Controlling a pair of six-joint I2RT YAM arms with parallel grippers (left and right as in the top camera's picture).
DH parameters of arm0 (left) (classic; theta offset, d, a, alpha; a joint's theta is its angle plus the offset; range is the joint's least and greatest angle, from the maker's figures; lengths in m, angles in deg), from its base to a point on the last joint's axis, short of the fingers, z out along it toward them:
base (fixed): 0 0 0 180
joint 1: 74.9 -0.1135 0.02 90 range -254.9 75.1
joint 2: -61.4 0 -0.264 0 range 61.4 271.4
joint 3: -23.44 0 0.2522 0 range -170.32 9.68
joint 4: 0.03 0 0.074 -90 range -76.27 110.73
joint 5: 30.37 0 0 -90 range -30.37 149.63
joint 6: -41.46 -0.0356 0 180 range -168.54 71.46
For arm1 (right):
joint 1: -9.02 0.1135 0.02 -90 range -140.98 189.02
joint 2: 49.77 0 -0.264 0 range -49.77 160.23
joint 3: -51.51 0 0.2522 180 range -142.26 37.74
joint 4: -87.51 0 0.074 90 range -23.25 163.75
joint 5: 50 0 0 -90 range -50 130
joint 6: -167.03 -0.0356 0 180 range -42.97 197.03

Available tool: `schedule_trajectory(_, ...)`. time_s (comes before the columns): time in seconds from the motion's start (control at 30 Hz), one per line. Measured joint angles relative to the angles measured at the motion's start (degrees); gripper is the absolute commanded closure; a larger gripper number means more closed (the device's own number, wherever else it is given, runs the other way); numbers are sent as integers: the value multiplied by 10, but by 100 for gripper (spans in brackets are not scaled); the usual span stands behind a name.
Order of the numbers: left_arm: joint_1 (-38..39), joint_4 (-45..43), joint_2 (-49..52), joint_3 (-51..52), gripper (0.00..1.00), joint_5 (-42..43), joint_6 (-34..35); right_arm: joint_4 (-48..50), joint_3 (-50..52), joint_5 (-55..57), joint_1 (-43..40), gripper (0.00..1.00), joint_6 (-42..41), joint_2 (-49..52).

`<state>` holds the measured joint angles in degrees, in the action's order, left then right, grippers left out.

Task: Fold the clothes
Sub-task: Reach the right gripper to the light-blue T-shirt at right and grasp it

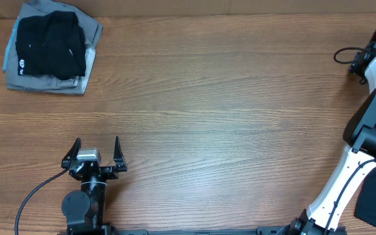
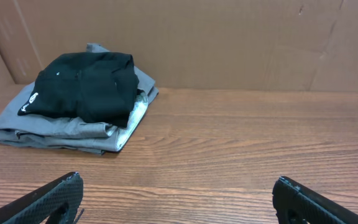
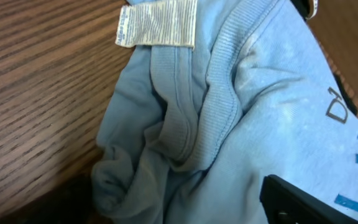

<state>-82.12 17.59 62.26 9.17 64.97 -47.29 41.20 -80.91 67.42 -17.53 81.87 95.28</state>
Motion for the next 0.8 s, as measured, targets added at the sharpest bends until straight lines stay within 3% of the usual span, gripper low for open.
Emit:
schedule_trajectory(0.1,0,0,0,0,0,0,0,1,-5,-2,-1,35,1,6)
schedule_trajectory(0.2,0,0,0,0,0,0,0,-2,-7,-3,0,66,3,9)
schedule_trajectory(0.3,0,0,0,0,0,0,0,-11,-7,-3,-1,84,-5,12)
schedule_trajectory(0.43,0,0,0,0,0,0,0,-49,-25,-1,-3,96,-20,12)
schedule_trajectory(0.8,0,0,0,0,0,0,0,-156,-108,-7,-4,96,-105,-14)
